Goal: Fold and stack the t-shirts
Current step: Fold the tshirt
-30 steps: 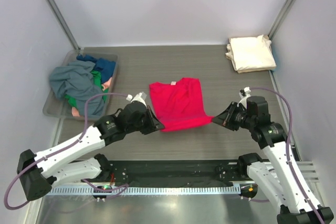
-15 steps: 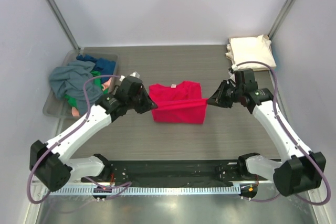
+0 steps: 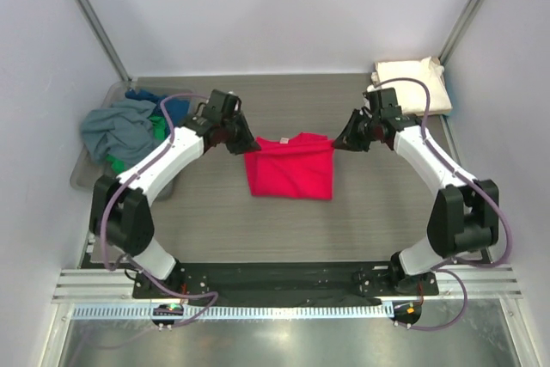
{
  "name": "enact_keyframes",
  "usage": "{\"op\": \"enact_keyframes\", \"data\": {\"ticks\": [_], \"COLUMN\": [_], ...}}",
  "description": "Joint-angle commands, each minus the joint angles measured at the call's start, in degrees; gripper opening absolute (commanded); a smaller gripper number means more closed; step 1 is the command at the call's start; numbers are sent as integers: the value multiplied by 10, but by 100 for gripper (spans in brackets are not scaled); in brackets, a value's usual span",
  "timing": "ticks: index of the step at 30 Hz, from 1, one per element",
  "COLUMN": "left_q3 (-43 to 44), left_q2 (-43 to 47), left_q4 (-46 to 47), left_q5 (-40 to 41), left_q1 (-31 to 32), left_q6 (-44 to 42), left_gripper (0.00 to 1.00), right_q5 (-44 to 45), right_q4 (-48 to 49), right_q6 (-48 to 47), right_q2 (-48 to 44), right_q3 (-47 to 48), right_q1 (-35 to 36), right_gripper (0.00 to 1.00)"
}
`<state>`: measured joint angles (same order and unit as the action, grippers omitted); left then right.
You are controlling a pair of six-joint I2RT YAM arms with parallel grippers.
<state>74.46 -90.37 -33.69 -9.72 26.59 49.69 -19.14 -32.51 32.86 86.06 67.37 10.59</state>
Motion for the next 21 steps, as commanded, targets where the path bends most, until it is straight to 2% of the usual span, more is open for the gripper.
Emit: {"op": "enact_keyframes", "data": {"ticks": [1, 13, 14, 15, 17, 18, 21], "left_q3": [49, 240, 259, 277, 337, 357, 427], "left_q2": [-58, -291, -308, -336, -366, -387, -392], "left_q4": [-18, -51, -59, -70, -101, -116, -154], "left_q5": [2, -42, -45, -46, -57, -57, -57], "left_q1": [-30, -103, -109, -112, -116, -118, -119], "left_q6": [-49, -82, -85, -89, -96, -100, -112], "left_gripper": [0, 2, 4, 15, 22, 33, 50], "right_q5": [48, 7, 2, -12, -26, -24, -10], "right_q4": [45, 57, 57, 57, 57, 57, 57], "right_q6": [-16, -19, -19, -15, -10, -8, -11], "right_q2": [45, 300, 312, 323, 340, 340, 319], "right_q3": [57, 243, 253, 265, 287, 291, 297], "right_q1": [-19, -32, -35, -36, -43, -44, -44], "right_gripper": [1, 3, 8, 25, 48, 63, 77]}}
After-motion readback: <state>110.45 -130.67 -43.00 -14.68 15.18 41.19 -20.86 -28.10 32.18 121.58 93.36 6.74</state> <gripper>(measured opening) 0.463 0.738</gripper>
